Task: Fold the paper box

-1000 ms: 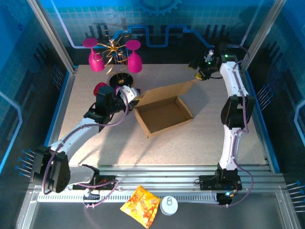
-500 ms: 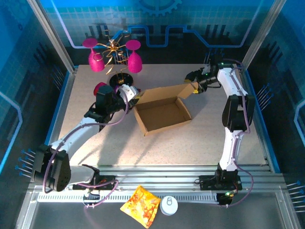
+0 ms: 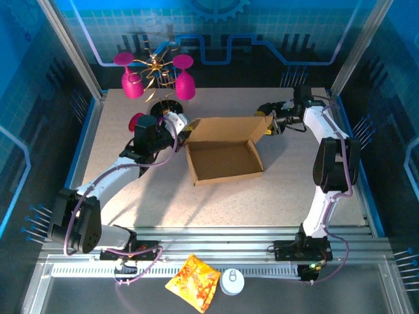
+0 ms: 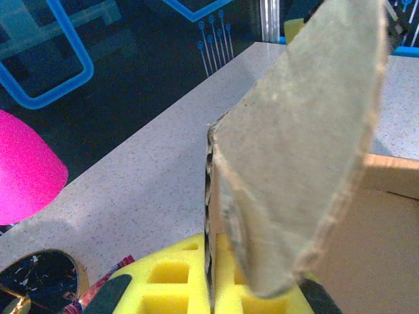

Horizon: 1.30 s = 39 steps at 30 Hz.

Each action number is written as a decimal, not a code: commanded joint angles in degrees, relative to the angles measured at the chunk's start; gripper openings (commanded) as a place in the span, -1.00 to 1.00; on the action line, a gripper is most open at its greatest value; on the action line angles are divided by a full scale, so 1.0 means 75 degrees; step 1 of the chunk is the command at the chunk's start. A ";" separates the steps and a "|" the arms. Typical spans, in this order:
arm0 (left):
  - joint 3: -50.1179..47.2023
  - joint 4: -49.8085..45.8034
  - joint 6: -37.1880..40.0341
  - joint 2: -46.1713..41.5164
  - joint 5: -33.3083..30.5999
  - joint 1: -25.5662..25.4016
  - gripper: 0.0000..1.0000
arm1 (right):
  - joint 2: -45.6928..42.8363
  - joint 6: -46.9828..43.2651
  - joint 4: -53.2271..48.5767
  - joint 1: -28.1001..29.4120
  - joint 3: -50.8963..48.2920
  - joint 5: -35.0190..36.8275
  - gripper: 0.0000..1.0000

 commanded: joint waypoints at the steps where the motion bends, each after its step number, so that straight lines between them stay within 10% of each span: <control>1: 0.0287 -0.0019 -0.0128 0.0237 -0.0136 -0.0013 -0.95 | -0.0377 0.0316 -0.0132 0.0083 -0.0128 -0.0439 0.30; 39: 0.0163 0.1799 -0.1208 0.1220 -0.1414 -0.0573 -0.92 | -0.1265 0.4034 0.2632 0.0476 -0.2251 -0.1458 0.27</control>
